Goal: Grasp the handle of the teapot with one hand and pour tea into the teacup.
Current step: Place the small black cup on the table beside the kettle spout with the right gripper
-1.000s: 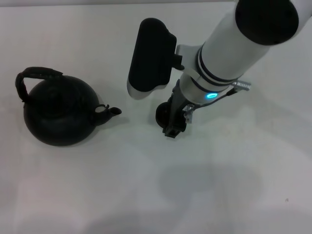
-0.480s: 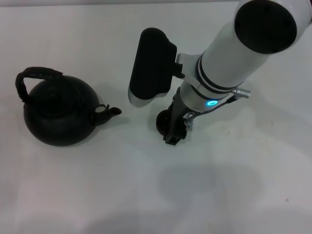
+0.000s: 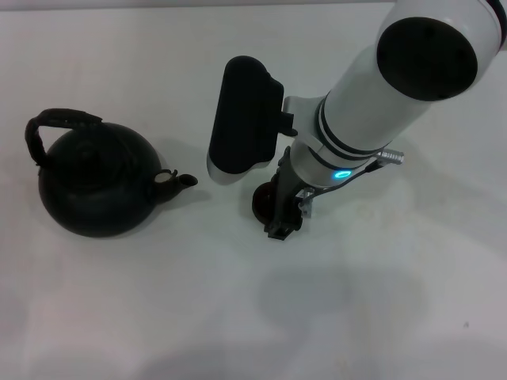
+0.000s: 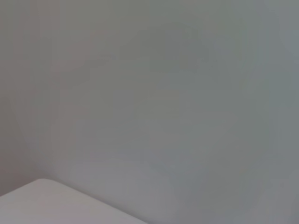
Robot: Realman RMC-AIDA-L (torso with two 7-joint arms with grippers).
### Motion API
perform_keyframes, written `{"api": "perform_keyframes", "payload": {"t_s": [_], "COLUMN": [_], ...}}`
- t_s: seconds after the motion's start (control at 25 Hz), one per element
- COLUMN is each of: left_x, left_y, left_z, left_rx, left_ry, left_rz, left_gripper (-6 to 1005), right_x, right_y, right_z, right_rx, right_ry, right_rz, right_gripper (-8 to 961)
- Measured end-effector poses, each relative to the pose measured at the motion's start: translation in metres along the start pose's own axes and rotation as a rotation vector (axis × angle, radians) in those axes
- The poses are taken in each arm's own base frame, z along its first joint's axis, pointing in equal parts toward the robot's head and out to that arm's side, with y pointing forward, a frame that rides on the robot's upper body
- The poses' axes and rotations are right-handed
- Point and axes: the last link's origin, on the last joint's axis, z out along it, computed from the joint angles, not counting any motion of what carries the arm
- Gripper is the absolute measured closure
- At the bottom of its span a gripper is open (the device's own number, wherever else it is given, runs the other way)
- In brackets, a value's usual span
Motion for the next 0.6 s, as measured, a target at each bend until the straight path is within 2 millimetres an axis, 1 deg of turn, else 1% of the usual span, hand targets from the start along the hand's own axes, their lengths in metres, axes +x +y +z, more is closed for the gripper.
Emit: {"api": "perform_keyframes", "payload": {"t_s": [0.44, 0.6], "left_x": [0.0000, 0.0003], "left_y": [-0.0009, -0.0012], "left_z": [-0.0010, -0.0010], "left_rx": [0.004, 0.007], "left_ry": [0.001, 0.003], "left_rz": [0.000, -0.001], "left_gripper": [107, 107], "right_x": [-0.0045, -0.0039], "right_y": [0.0010, 0.0024], "right_z": [-0.0011, -0.0002], "right_rx": [0.008, 0.006], "right_ry": [-0.022, -0.017], "right_rz": [-0.016, -0.022], "right_gripper": [204, 130]}}
